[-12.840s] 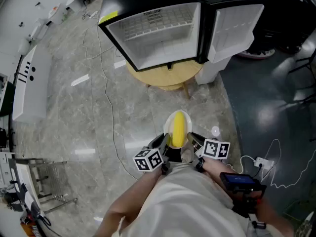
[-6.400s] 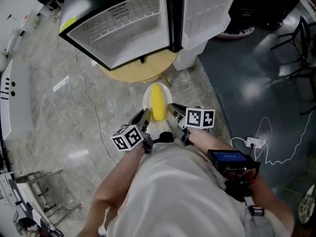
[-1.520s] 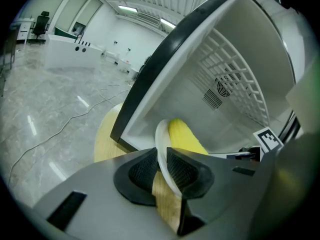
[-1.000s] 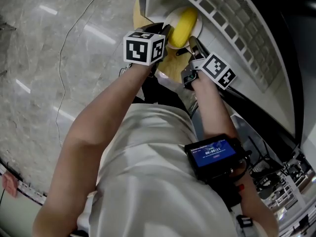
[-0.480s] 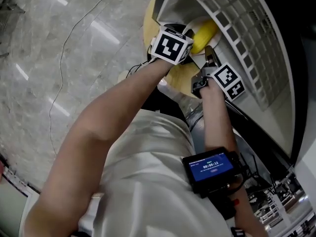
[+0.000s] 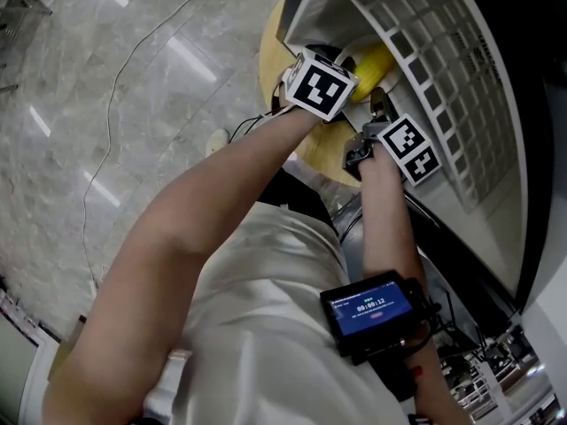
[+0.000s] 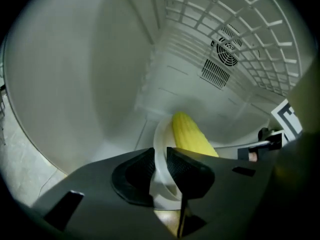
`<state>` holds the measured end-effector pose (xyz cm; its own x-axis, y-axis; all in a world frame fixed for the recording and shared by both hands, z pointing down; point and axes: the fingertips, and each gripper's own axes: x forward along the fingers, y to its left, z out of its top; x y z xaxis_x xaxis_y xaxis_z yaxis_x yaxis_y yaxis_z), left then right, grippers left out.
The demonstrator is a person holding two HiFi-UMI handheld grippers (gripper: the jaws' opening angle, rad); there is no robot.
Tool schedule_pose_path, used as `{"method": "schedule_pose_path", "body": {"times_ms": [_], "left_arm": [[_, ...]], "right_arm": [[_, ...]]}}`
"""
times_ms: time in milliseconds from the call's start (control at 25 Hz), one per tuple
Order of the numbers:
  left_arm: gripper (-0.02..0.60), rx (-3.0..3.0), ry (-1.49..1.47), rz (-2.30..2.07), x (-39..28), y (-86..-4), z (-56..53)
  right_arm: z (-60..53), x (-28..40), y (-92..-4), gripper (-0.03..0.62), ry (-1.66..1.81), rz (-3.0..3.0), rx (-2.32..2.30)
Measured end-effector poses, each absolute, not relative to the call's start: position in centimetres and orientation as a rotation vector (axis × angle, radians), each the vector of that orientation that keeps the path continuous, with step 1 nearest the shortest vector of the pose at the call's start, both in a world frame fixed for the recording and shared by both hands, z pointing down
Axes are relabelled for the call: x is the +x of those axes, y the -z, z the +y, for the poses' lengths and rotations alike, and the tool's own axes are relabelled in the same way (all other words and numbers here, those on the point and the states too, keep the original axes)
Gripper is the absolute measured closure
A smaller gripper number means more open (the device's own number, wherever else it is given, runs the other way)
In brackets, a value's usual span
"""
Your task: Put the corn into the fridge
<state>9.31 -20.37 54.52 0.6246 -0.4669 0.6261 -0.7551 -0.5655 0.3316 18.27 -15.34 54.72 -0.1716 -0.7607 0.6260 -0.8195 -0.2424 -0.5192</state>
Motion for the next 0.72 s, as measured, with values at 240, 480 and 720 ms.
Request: {"method": "schedule_pose_path", "body": {"times_ms": [240, 480, 720], "left_arm": [[0.523, 2.311, -0.724, -0.924, 10.8, -54.6, -20.8], [0.52, 2.345, -0.759, -0.911, 11.1, -54.6, -21.3], [0.505, 2.383, -0.817, -0.887, 11.0, -54.8, -21.5]], "right_arm": [[-15.5, 19.2, -55.1, 0.539, -1.35, -1.826, 1.981], [-15.9, 19.4, -55.0, 0.52, -1.246, -1.787, 1.953], [-16.2, 19.3, -54.6, 0.507, -1.104, -1.757, 1.924]]}}
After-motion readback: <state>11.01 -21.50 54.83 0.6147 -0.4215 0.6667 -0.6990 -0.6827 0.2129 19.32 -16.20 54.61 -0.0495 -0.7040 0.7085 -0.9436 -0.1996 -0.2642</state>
